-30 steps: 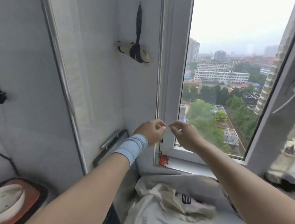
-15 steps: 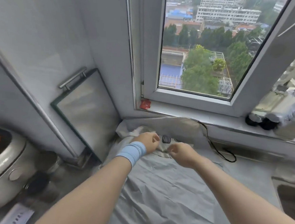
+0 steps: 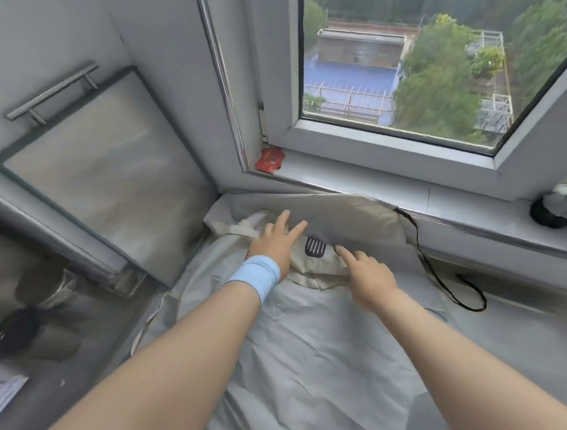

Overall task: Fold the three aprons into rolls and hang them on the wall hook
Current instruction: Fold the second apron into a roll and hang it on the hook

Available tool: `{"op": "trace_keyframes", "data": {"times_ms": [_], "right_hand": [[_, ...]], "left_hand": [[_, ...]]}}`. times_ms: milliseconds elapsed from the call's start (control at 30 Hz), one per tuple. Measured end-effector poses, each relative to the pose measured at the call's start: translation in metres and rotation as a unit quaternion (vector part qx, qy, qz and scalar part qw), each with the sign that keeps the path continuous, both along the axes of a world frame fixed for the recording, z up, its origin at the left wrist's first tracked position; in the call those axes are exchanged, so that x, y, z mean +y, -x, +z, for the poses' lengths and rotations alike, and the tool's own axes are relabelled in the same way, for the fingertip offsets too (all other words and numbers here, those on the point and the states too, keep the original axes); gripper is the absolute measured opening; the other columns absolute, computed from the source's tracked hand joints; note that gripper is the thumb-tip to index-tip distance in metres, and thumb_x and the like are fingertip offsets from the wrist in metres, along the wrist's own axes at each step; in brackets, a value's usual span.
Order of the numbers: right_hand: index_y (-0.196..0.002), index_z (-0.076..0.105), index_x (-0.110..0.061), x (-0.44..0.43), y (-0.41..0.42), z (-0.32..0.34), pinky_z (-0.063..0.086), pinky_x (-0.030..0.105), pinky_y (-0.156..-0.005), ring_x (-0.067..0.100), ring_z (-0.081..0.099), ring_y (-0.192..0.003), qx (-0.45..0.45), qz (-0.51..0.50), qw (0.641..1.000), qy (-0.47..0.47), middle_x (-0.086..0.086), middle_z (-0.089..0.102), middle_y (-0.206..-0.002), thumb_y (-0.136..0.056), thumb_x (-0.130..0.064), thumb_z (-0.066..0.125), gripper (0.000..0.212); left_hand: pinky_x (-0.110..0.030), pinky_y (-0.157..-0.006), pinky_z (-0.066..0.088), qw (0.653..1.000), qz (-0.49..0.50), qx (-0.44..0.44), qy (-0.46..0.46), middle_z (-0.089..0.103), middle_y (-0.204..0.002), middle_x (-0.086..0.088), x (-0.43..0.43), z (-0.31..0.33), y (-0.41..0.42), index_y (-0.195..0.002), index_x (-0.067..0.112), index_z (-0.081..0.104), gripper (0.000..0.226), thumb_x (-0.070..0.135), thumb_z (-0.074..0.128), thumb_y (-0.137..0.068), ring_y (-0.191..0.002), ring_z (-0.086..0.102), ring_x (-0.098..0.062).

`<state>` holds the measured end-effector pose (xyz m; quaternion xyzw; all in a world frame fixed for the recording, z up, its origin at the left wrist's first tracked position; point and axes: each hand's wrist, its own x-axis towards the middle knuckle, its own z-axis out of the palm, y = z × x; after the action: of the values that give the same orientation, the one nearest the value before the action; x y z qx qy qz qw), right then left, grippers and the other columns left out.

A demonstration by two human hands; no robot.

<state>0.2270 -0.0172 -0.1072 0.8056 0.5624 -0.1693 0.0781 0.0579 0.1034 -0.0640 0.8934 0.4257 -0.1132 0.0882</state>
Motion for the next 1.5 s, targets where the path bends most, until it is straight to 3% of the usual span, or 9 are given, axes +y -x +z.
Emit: {"op": "trace_keyframes", "data": {"times_ms": [167, 400, 500, 600, 667, 767, 933, 1233, 1500], "right_hand": [[-0.112, 0.058, -0.032, -0.007, -0.018, -0.016, 0.042, 0.030, -0.072, 0.030, 0.060, -0.104, 0.037, -0.029, 0.999, -0.024, 0.002, 0.066, -0.108, -0.085, -0.015, 0.052, 0.033], [-0.069, 0.053, -0.021, -0.016, -0.047, 0.038, 0.040, 0.030, -0.062, 0.030, 0.057, -0.084, 0.176, -0.229, 0.949, -0.129, 0.001, 0.063, -0.080, -0.079, -0.019, 0.045, 0.012], [-0.089, 0.063, -0.023, -0.016, -0.064, 0.056, 0.043, 0.032, -0.072, 0.033, 0.059, -0.095, 0.149, -0.302, 0.923, -0.187, 0.010, 0.067, -0.103, -0.084, -0.021, 0.045, 0.019], [-0.118, 0.056, -0.015, -0.018, -0.062, 0.064, 0.041, 0.033, -0.079, 0.031, 0.058, -0.106, 0.182, -0.369, 0.862, -0.297, 0.011, 0.065, -0.115, -0.090, -0.012, 0.047, 0.030], [-0.128, 0.048, -0.012, -0.021, -0.046, 0.068, 0.042, 0.032, -0.085, 0.030, 0.057, -0.108, 0.208, -0.368, 0.832, -0.360, 0.012, 0.059, -0.121, -0.090, -0.006, 0.049, 0.038], [-0.135, 0.045, -0.012, -0.038, -0.002, 0.061, 0.043, 0.034, -0.097, 0.028, 0.056, -0.109, 0.211, -0.311, 0.845, -0.380, 0.012, 0.046, -0.132, -0.084, 0.002, 0.050, 0.053], [-0.121, 0.060, -0.025, -0.087, 0.096, 0.014, 0.043, 0.035, -0.098, 0.023, 0.052, -0.121, 0.200, -0.164, 0.953, -0.160, 0.001, 0.056, -0.128, -0.086, -0.013, 0.054, 0.037], [-0.147, -0.013, -0.053, -0.151, 0.228, -0.048, -0.002, 0.075, -0.104, 0.028, -0.034, -0.142, 0.156, -0.143, 0.972, 0.096, 0.005, -0.042, -0.151, -0.073, -0.068, 0.062, 0.106], [-0.152, -0.005, -0.042, -0.194, 0.153, -0.028, 0.001, 0.073, -0.108, 0.030, -0.024, -0.146, 0.036, -0.137, 0.978, 0.152, 0.015, -0.028, -0.158, -0.077, -0.047, 0.070, 0.106]], "left_hand": [[-0.042, -0.095, 0.045, 0.993, 0.102, 0.057, 0.025, 0.019, -0.154, -0.011, 0.015, -0.006, -0.009, -0.149, 0.041, 0.018, 0.080, 0.003, 0.048, -0.086, -0.131, 0.038, -0.032], [-0.028, -0.082, 0.053, 0.977, 0.157, -0.011, 0.142, 0.069, -0.103, 0.000, 0.025, 0.012, -0.017, -0.095, 0.023, 0.073, 0.020, 0.018, 0.058, -0.083, -0.094, 0.064, -0.022], [-0.022, -0.051, 0.053, 0.779, 0.347, -0.360, 0.378, 0.064, -0.090, -0.012, 0.028, 0.040, -0.025, -0.092, 0.008, 0.069, 0.011, 0.004, 0.062, -0.085, -0.061, 0.060, -0.017], [-0.035, -0.076, 0.059, 0.565, 0.365, -0.595, 0.439, 0.056, -0.108, -0.010, 0.028, 0.066, -0.022, -0.134, 0.017, 0.044, 0.041, 0.000, 0.048, -0.097, -0.087, 0.065, -0.026], [-0.040, -0.083, 0.054, 0.613, 0.347, -0.573, 0.418, 0.044, -0.126, -0.005, 0.025, 0.062, -0.013, -0.150, 0.028, 0.024, 0.062, 0.004, 0.047, -0.098, -0.098, 0.061, -0.027], [-0.044, -0.089, 0.054, 0.820, 0.257, -0.414, 0.300, 0.051, -0.133, -0.004, 0.008, 0.039, 0.012, -0.145, 0.034, 0.035, 0.068, 0.015, 0.058, -0.084, -0.104, 0.061, -0.028], [-0.024, -0.088, 0.048, 0.932, 0.114, -0.201, 0.278, 0.068, -0.117, -0.001, -0.051, -0.001, 0.066, -0.114, 0.023, 0.067, 0.029, 0.012, 0.054, -0.090, -0.103, 0.064, -0.018], [-0.044, -0.120, 0.008, 0.979, -0.138, 0.108, 0.108, 0.001, -0.161, -0.006, -0.117, -0.070, 0.161, -0.147, 0.037, 0.027, 0.069, 0.039, 0.057, -0.085, -0.148, 0.003, -0.028], [-0.037, -0.117, 0.019, 0.981, -0.149, 0.018, 0.121, -0.003, -0.161, 0.000, -0.149, -0.065, 0.180, -0.152, 0.033, 0.013, 0.084, 0.022, 0.065, -0.087, -0.148, 0.002, -0.023]]}}
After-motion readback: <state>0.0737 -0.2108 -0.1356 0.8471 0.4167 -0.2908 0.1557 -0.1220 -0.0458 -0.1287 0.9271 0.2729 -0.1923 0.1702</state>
